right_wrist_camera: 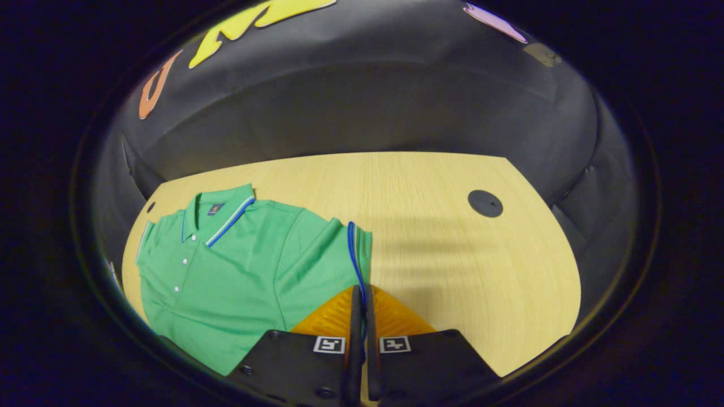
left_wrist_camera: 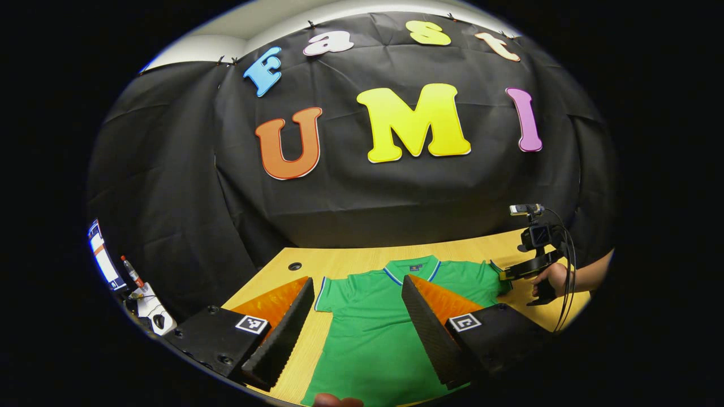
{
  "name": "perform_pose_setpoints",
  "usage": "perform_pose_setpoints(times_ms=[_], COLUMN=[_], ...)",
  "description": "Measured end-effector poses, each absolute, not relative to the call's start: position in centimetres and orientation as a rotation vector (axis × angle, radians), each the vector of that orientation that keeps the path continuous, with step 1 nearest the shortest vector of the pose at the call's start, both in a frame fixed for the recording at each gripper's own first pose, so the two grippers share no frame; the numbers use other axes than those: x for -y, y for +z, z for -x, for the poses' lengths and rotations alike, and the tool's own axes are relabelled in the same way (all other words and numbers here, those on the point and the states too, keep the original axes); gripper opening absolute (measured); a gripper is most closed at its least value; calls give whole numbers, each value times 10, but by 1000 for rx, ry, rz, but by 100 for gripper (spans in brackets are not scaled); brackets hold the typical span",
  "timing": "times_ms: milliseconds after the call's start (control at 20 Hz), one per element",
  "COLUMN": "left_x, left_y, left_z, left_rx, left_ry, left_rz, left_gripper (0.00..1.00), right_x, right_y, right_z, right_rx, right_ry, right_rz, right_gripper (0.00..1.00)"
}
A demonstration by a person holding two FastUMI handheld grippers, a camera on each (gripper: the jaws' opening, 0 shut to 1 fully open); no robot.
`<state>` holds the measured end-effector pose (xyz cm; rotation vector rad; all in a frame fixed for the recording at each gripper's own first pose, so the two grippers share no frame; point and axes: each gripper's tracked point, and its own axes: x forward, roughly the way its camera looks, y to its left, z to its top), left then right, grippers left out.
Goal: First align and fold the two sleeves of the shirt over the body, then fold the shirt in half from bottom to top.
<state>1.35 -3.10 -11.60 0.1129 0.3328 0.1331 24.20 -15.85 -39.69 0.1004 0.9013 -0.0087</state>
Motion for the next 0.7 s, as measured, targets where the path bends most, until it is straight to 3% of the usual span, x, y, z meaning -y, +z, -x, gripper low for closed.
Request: perform_pose_setpoints(times_ms=[400,700], left_x=[29,17], left_y=[-115,-120], left_z=[-16,-8], left_rx=[-333,-354], left_ry=[138,161], left_rz=[-92,-43], left_gripper=[100,100], right_x=[156,100], right_y=[-374,-336], right_z=[-244,-259], right_rx=[-893,-857], right_ry=[-10,49], right_rz=[-167,-217], right_gripper=[3,3])
